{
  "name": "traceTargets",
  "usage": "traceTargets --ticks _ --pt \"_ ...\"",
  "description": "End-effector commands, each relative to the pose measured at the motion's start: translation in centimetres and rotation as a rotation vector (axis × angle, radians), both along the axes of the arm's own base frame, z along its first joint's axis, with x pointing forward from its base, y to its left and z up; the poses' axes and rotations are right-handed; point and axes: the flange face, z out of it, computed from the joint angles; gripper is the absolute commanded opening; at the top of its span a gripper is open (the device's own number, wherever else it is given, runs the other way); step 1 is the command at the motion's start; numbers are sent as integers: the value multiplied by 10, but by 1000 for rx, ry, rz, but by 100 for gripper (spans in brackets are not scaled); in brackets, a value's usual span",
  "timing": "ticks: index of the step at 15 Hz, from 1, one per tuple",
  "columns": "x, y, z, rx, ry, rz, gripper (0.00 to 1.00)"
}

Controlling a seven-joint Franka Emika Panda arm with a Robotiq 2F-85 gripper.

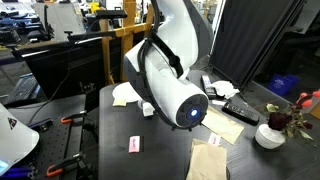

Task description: Move the white mug forward then pick up the marker and put it in the mug.

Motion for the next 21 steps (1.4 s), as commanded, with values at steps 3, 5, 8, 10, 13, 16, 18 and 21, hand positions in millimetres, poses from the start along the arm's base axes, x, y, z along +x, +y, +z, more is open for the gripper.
traceTargets --ticks 3,5,8,10,13,16,18,21 --pt "-1 -6 -9 19 5 13 5" --pt "-2 -7 -12 20 13 11 47" --pt "-4 -8 -13 22 20 5 68" --pt "-5 -9 -13 21 23 2 83" --pt "-6 -9 -4 2 18 2 100" --pt "-9 -8 12 -25 5 10 100" --pt "-12 -7 29 -48 -8 17 100" --pt "-14 -7 58 -64 -29 17 100"
